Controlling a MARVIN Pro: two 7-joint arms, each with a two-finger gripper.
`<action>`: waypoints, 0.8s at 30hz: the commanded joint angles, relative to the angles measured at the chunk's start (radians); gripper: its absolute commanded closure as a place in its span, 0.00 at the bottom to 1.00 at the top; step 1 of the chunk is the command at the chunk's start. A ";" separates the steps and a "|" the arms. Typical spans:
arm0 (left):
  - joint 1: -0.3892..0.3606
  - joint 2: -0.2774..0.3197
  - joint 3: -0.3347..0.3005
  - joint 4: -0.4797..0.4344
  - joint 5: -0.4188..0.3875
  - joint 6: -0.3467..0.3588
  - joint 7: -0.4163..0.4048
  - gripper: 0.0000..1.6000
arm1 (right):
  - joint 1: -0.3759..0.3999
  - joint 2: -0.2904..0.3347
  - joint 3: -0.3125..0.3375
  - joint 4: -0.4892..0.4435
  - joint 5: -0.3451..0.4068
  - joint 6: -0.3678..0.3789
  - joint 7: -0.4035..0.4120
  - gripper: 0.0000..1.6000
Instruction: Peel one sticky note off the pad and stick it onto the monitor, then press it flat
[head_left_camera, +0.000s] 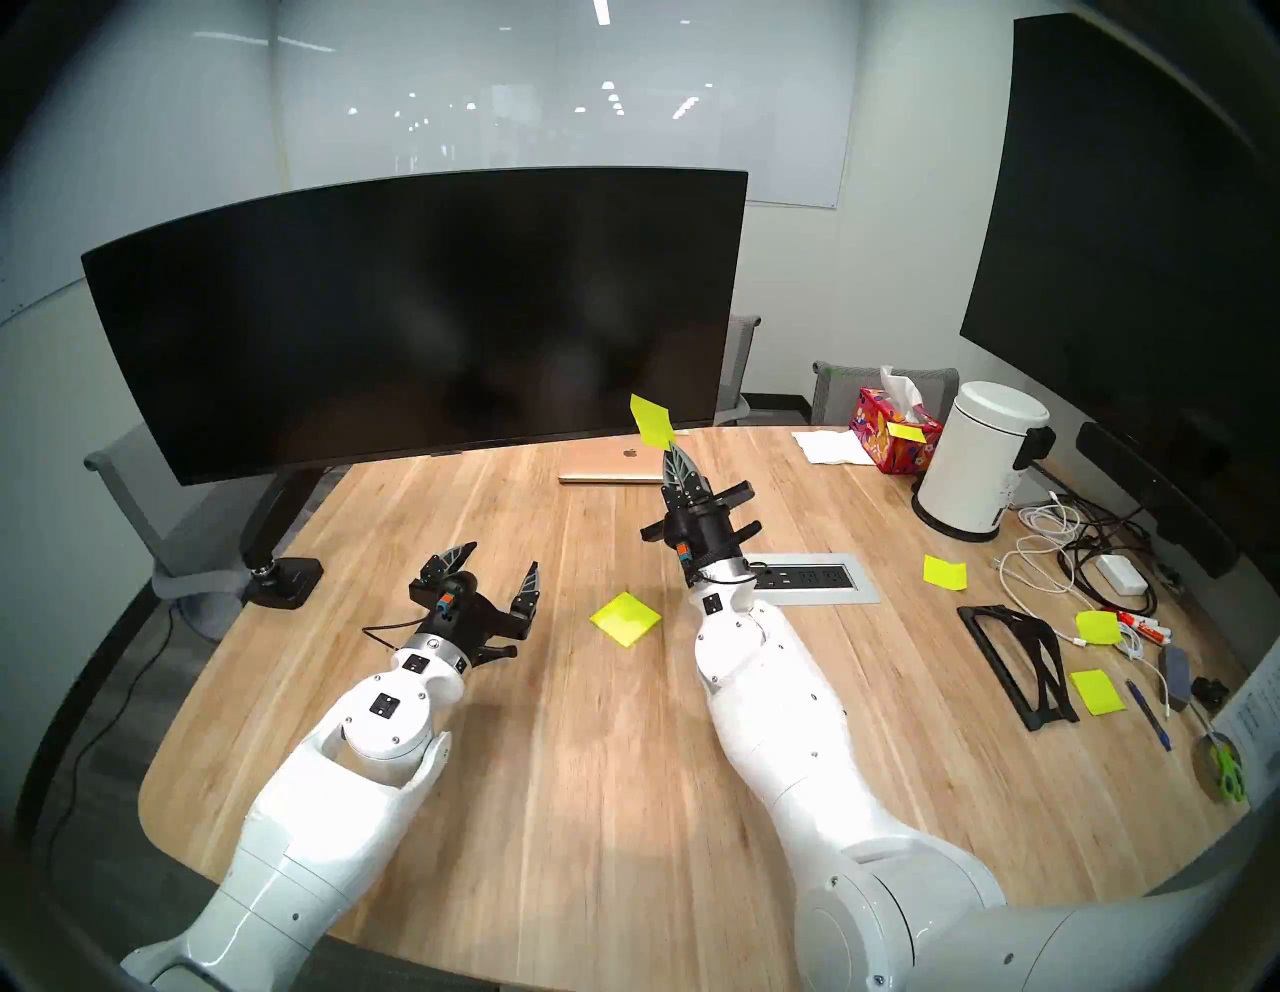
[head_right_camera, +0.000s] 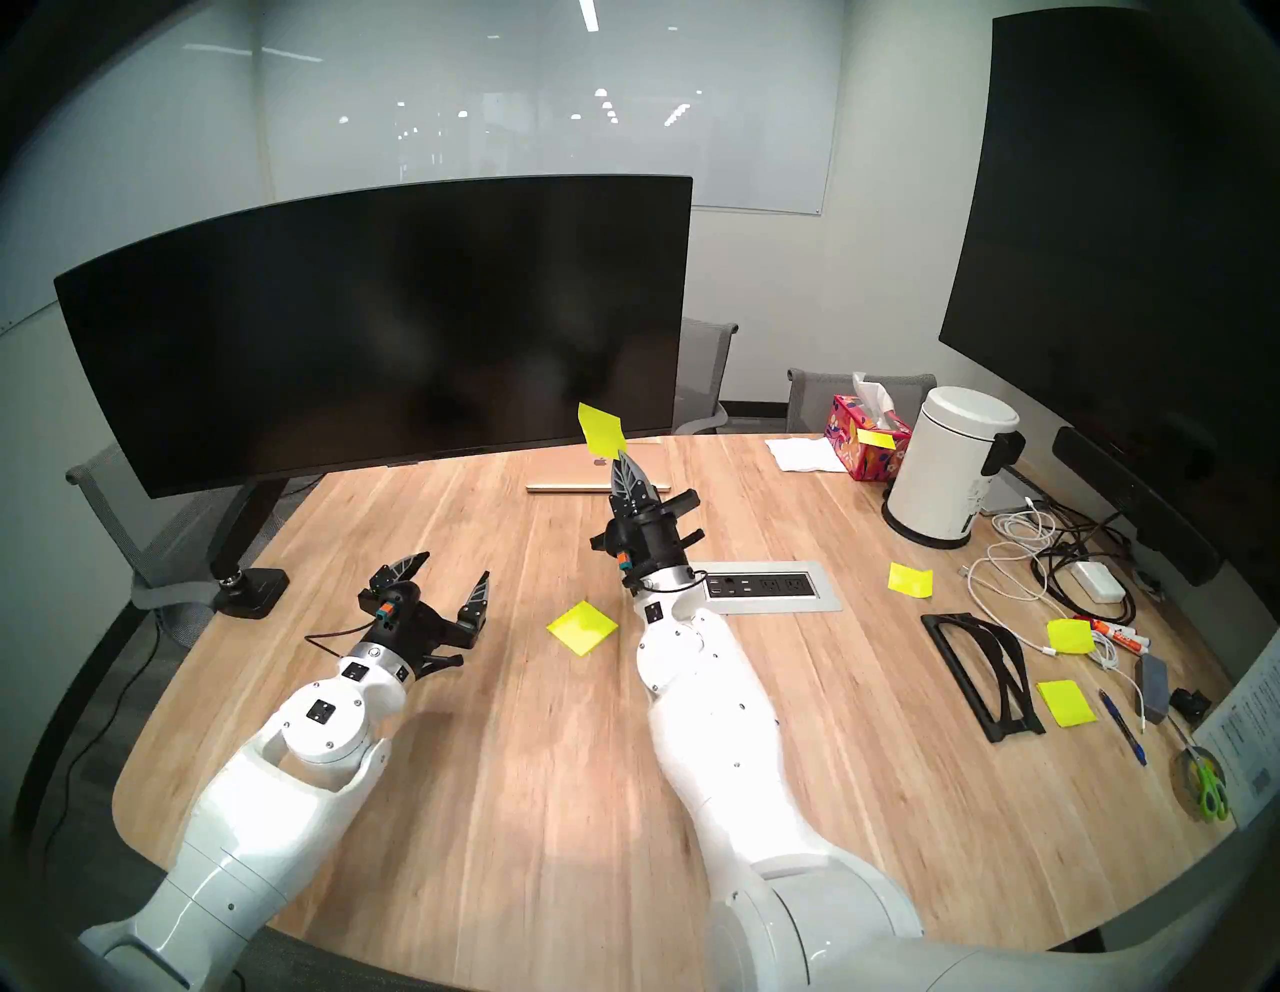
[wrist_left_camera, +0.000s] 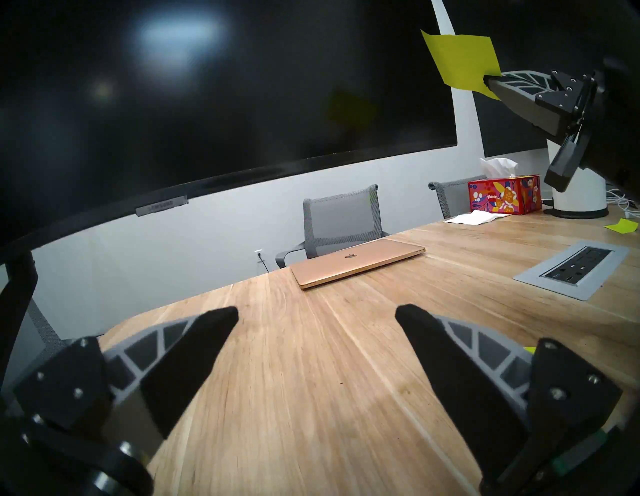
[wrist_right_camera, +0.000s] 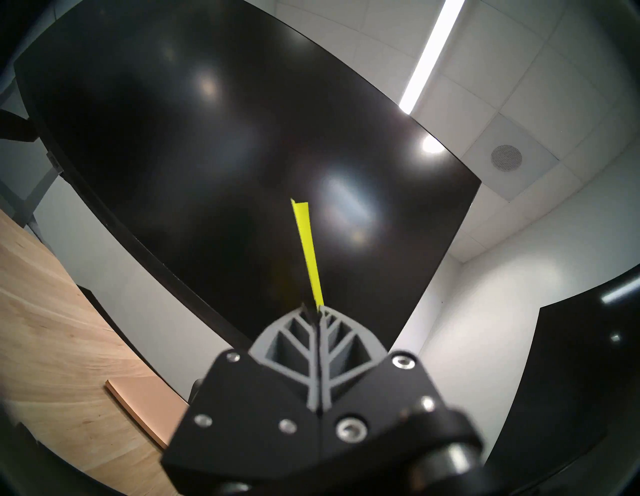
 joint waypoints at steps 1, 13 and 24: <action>0.007 0.003 -0.007 -0.038 -0.004 -0.002 0.002 0.00 | 0.036 -0.012 -0.011 0.004 -0.035 0.015 -0.057 1.00; 0.012 0.006 -0.008 -0.056 -0.004 0.013 0.005 0.00 | 0.066 -0.019 -0.032 0.034 -0.135 0.081 -0.172 1.00; 0.013 0.008 -0.008 -0.066 -0.004 0.026 0.008 0.00 | 0.129 -0.032 -0.021 0.100 -0.151 0.120 -0.217 1.00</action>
